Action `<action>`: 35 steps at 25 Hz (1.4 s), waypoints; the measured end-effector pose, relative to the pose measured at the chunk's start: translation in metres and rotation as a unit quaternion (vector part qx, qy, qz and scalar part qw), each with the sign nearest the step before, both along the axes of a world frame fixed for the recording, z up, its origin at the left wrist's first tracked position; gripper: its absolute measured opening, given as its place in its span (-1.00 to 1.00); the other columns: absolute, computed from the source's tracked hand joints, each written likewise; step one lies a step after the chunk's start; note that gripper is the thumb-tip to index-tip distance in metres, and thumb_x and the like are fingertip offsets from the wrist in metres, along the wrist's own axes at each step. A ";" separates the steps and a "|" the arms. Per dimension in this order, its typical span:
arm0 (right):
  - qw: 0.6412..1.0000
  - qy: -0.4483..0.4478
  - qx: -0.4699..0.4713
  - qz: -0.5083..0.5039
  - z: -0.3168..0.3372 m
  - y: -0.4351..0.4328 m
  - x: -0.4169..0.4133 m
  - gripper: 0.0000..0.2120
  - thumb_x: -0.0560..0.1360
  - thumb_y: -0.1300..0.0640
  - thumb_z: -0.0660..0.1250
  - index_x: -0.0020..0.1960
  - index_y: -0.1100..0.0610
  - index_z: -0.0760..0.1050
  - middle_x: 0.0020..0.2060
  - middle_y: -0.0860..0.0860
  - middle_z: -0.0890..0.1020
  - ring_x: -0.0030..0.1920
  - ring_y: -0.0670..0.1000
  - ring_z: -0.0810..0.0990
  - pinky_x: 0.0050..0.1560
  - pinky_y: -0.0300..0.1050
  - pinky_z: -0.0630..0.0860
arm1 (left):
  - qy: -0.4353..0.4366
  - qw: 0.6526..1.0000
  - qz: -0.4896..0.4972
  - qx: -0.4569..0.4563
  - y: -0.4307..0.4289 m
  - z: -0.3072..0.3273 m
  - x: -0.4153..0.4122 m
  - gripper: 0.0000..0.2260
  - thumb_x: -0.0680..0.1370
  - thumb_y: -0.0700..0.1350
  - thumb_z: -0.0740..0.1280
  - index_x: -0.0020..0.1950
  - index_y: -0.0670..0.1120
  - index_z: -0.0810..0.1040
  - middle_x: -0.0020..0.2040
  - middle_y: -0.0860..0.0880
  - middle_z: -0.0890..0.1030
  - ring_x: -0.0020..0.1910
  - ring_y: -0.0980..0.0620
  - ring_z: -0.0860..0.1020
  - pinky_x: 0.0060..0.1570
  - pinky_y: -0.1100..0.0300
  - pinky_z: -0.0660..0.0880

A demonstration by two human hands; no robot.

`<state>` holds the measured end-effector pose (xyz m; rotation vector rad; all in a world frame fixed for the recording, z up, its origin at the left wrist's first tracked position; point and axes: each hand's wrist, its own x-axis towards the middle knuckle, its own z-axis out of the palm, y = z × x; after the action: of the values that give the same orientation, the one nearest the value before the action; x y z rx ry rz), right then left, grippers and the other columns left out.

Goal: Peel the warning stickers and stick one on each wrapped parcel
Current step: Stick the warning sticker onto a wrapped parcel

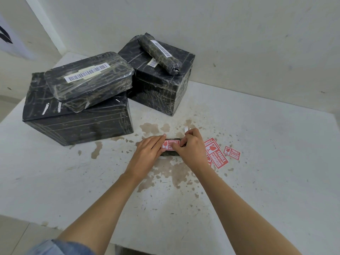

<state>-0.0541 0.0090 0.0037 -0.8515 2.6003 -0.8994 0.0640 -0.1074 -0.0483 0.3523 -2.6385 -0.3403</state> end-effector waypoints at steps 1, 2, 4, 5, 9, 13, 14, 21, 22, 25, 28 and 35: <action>1.000 0.005 0.001 0.003 0.000 0.000 0.001 -0.72 0.38 0.08 0.49 -0.19 0.31 0.55 0.05 0.08 0.45 0.05 0.02 0.45 0.06 -0.21 0.40 | -0.001 1.000 0.001 0.007 0.001 0.000 0.001 -0.58 0.55 0.00 0.14 0.30 -0.21 0.49 0.12 -0.10 0.62 0.14 0.03 0.44 0.11 0.09 0.48; 1.000 0.013 0.003 0.005 0.001 0.001 0.003 -0.70 0.37 0.07 0.51 -0.20 0.31 0.54 0.05 0.09 0.45 0.06 0.04 0.44 0.10 -0.18 0.41 | -0.004 1.000 0.002 0.013 0.002 0.001 0.002 -0.57 0.55 0.00 0.14 0.33 -0.20 0.46 0.12 -0.10 0.62 0.14 0.03 0.44 0.10 0.07 0.49; 0.999 0.032 0.017 0.018 0.001 0.001 0.006 -0.67 0.36 0.05 0.51 -0.17 0.32 0.53 0.07 0.12 0.45 0.08 0.07 0.43 0.12 -0.16 0.40 | -0.011 0.999 0.006 0.041 0.005 0.002 0.003 -0.54 0.56 -0.01 0.17 0.39 -0.20 0.37 0.11 -0.11 0.61 0.14 0.00 0.46 0.08 0.04 0.50; 0.998 0.044 0.024 0.028 0.000 0.002 0.006 -0.65 0.36 0.03 0.51 -0.14 0.32 0.52 0.07 0.13 0.45 0.09 0.08 0.43 0.13 -0.16 0.39 | -0.013 0.998 0.009 0.069 0.007 0.004 0.003 -0.53 0.56 -0.03 0.21 0.42 -0.21 0.33 0.11 -0.12 0.61 0.13 -0.03 0.50 0.08 0.02 0.49; 0.997 0.070 0.013 0.033 -0.003 0.007 0.005 -0.55 0.32 -0.01 0.53 -0.05 0.31 0.48 0.03 0.15 0.44 0.05 0.10 0.42 0.12 -0.09 0.40 | -0.028 0.984 0.012 0.178 0.006 0.011 0.003 -0.37 0.50 -0.16 0.40 0.50 -0.17 0.20 0.18 -0.13 0.58 0.16 -0.09 0.52 0.22 -0.01 0.39; 0.999 0.029 -0.012 0.011 -0.004 0.010 0.002 -0.54 0.30 0.04 0.55 0.01 0.27 0.43 0.02 0.08 0.40 0.02 0.04 0.39 0.08 -0.12 0.40 | -0.031 0.964 0.043 0.261 0.004 0.020 -0.001 -0.35 0.49 -0.14 0.41 0.51 -0.07 0.19 0.20 -0.04 0.57 0.19 0.00 0.47 0.27 0.11 0.33; 1.000 0.013 -0.021 0.008 -0.005 0.011 0.000 -0.56 0.30 0.06 0.55 0.00 0.26 0.44 0.00 0.05 0.39 0.02 0.03 0.40 0.08 -0.12 0.41 | -0.033 0.959 0.048 0.277 0.004 0.021 -0.002 -0.35 0.49 -0.13 0.41 0.51 -0.06 0.19 0.20 -0.02 0.57 0.19 0.01 0.46 0.27 0.10 0.34; 0.996 -0.071 -0.051 0.007 -0.011 0.015 -0.013 -0.60 0.31 0.11 0.55 0.03 0.20 0.48 0.02 -0.02 0.39 0.06 0.00 0.44 0.03 -0.28 0.37 | -0.022 0.946 0.086 0.312 0.007 0.024 -0.008 -0.37 0.45 -0.08 0.46 0.47 -0.06 0.30 0.14 0.02 0.60 0.19 0.03 0.44 0.27 -0.01 0.35; 0.996 -0.070 -0.051 0.005 -0.012 0.014 -0.013 -0.59 0.30 0.09 0.56 0.03 0.20 0.48 0.01 -0.02 0.39 0.05 -0.01 0.43 0.02 -0.27 0.37 | -0.012 0.943 0.094 0.318 0.009 0.025 -0.010 -0.37 0.44 -0.07 0.47 0.46 -0.06 0.31 0.12 0.02 0.61 0.19 0.03 0.44 0.26 -0.02 0.35; 0.996 -0.072 -0.058 -0.010 -0.017 0.011 -0.014 -0.61 0.29 0.08 0.57 -0.01 0.20 0.50 0.00 -0.01 0.40 0.05 0.00 0.43 0.03 -0.23 0.39 | 0.003 0.933 0.110 0.341 0.010 0.026 -0.013 -0.40 0.43 -0.08 0.48 0.43 -0.05 0.36 0.09 0.02 0.63 0.17 0.03 0.45 0.26 -0.02 0.36; 0.993 -0.080 -0.081 -0.041 -0.019 0.007 -0.011 -0.68 0.32 0.08 0.54 -0.05 0.19 0.51 -0.01 -0.02 0.40 0.07 0.01 0.42 0.07 -0.19 0.41 | 0.005 0.923 0.128 0.364 0.010 0.029 -0.013 -0.41 0.40 -0.08 0.50 0.40 -0.02 0.41 0.06 0.07 0.63 0.19 0.05 0.43 0.28 -0.02 0.32; 0.993 -0.019 -0.094 -0.074 -0.027 0.001 0.000 -0.67 0.37 0.01 0.50 -0.05 0.21 0.51 -0.03 -0.04 0.36 0.02 -0.07 0.29 0.06 -0.27 0.26 | 0.035 0.882 0.167 0.439 0.020 0.025 -0.018 -0.49 0.43 -0.07 0.48 0.34 0.05 0.43 0.02 0.12 0.59 0.20 0.14 0.33 0.10 0.52 0.21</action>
<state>-0.0537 0.0101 -0.0232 -0.6845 2.6033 -1.2038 0.0456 -0.0870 -0.0235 1.0312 -2.1295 -1.3885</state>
